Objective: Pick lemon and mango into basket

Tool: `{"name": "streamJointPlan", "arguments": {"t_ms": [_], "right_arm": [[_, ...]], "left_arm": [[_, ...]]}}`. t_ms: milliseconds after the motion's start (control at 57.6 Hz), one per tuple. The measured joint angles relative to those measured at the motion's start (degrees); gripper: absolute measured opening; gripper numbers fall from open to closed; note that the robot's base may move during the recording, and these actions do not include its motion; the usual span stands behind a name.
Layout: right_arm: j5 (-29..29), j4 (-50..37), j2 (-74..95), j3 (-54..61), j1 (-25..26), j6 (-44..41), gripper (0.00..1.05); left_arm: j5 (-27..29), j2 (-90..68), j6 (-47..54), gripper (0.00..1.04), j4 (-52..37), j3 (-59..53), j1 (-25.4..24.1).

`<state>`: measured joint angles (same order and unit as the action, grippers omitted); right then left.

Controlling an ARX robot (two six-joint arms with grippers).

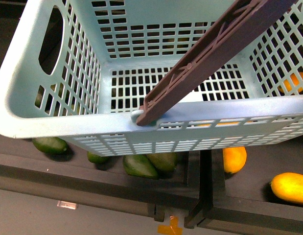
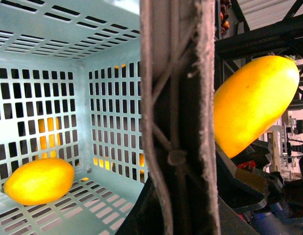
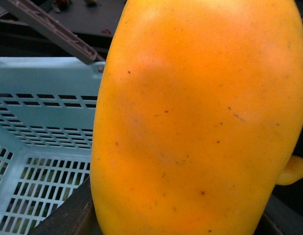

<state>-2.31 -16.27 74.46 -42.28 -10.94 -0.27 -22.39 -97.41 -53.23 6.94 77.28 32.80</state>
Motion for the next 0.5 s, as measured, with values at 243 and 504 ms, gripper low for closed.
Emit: {"name": "streamJointPlan", "arguments": {"t_ms": [243, 504], "right_arm": [[3.0, 0.0, 2.8, 1.6, -3.8, -3.1, 0.58], [6.2, 0.8, 2.0, 2.0, -3.8, -3.5, 0.93]], "left_arm": [[0.0, 0.0, 0.0, 0.05, 0.0, 0.0, 0.0], [0.0, 0.0, 0.0, 0.05, 0.0, 0.0, 0.0]]}}
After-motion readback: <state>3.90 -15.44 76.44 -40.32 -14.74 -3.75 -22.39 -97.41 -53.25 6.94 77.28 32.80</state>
